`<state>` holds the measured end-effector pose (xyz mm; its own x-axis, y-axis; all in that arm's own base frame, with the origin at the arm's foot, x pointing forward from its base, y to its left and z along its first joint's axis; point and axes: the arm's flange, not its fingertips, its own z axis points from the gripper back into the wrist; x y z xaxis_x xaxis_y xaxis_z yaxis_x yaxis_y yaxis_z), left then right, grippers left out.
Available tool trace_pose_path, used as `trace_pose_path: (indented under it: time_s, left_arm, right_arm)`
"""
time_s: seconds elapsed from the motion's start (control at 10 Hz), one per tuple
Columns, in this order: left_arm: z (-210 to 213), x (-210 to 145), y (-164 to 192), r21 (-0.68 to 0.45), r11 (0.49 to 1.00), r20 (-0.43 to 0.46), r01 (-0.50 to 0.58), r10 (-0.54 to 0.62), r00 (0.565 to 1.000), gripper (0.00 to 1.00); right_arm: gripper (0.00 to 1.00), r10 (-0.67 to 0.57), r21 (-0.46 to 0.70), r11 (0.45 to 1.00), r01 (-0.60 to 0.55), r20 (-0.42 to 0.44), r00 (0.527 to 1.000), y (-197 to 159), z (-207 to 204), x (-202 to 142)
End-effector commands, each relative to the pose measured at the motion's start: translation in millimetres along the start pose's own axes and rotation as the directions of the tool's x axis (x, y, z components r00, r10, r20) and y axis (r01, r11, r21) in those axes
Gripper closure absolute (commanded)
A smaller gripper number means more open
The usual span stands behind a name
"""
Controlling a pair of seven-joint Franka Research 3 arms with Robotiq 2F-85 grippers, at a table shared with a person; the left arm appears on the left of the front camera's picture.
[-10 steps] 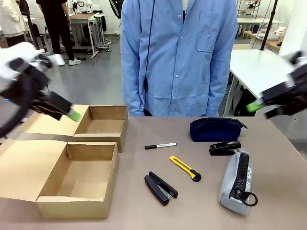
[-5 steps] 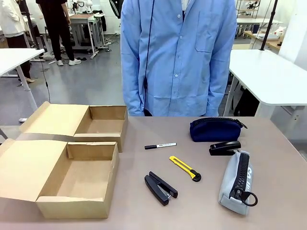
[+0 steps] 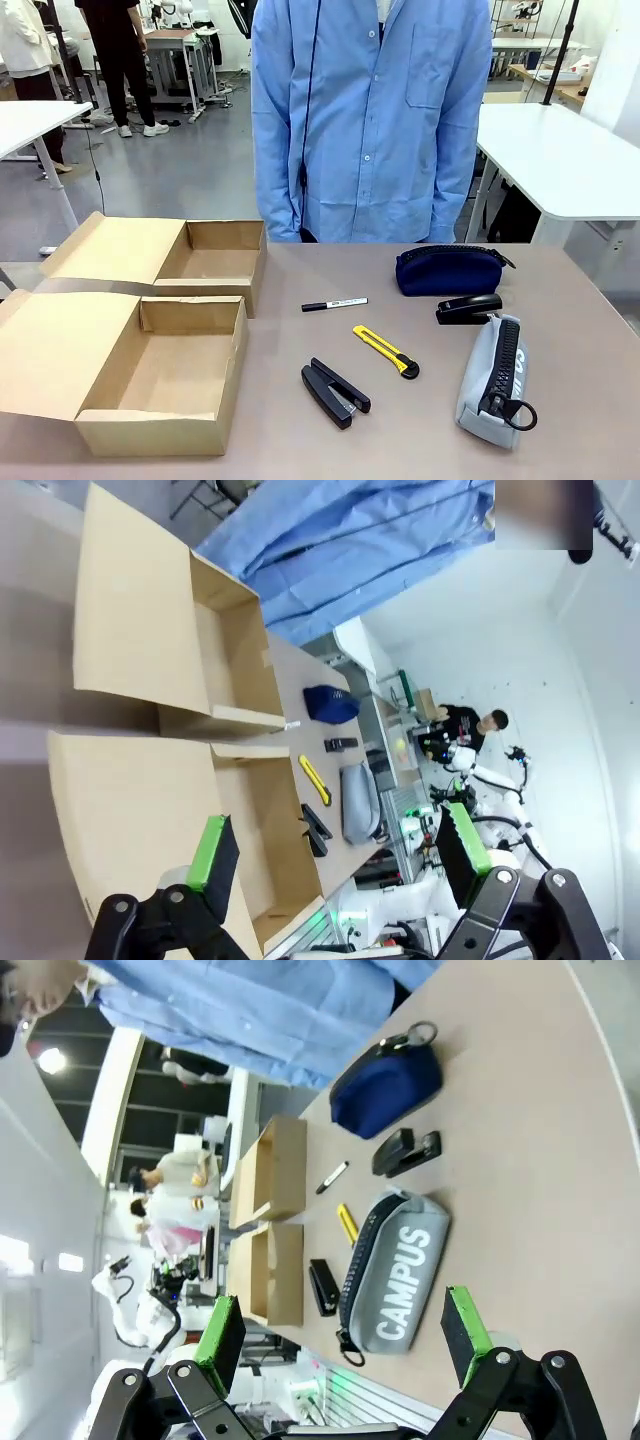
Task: Place items inside the box.
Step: Pick up a Pencil pouch or Stapler and place it inside the Mailer Box closest to the robot.
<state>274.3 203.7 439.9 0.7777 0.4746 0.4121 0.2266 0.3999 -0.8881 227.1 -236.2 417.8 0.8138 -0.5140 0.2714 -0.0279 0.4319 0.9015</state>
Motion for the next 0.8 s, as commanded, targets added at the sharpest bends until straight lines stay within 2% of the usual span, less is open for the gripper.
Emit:
trace_pose_path:
  time_s: [0.0,0.2,0.3,0.4,0.5,0.6,0.7]
  left_arm:
    - [2,2,-6,-0.002,1.0,-0.01,0.031,-0.031,0.999,0.0]
    - [2,2,-6,-0.002,1.0,-0.01,0.031,-0.031,0.999,0.0]
    - [2,2,-6,-0.002,1.0,-0.01,0.031,-0.031,0.999,0.0]
    - [2,2,-6,-0.002,1.0,-0.01,0.031,-0.031,0.999,0.0]
    - [2,2,-6,-0.002,1.0,-0.01,0.031,-0.031,0.999,0.0]
    - [2,2,-6,-0.002,1.0,-0.01,0.031,-0.031,0.999,0.0]
    - [2,2,-6,-0.002,1.0,-0.01,0.031,-0.031,0.999,0.0]
  right_arm:
    - [0.0,0.033,0.016,0.999,-0.033,0.0,0.999,7,3,-1]
    - [0.0,0.003,0.0,1.0,-0.003,-0.013,1.0,5,-2,-1]
    - [0.0,0.119,-0.053,0.991,-0.123,-0.073,0.99,20,-23,2]
    - [0.0,0.373,0.011,0.925,-0.379,-0.21,0.904,41,-50,0]
    - [0.0,0.567,0.124,0.821,-0.558,-0.29,0.771,56,-69,-5]
    - [0.0,0.77,0.28,0.621,-0.732,-0.39,0.505,69,-87,-14]
    - [0.0,0.853,0.419,0.488,-0.766,-0.414,0.318,79,-102,-22]
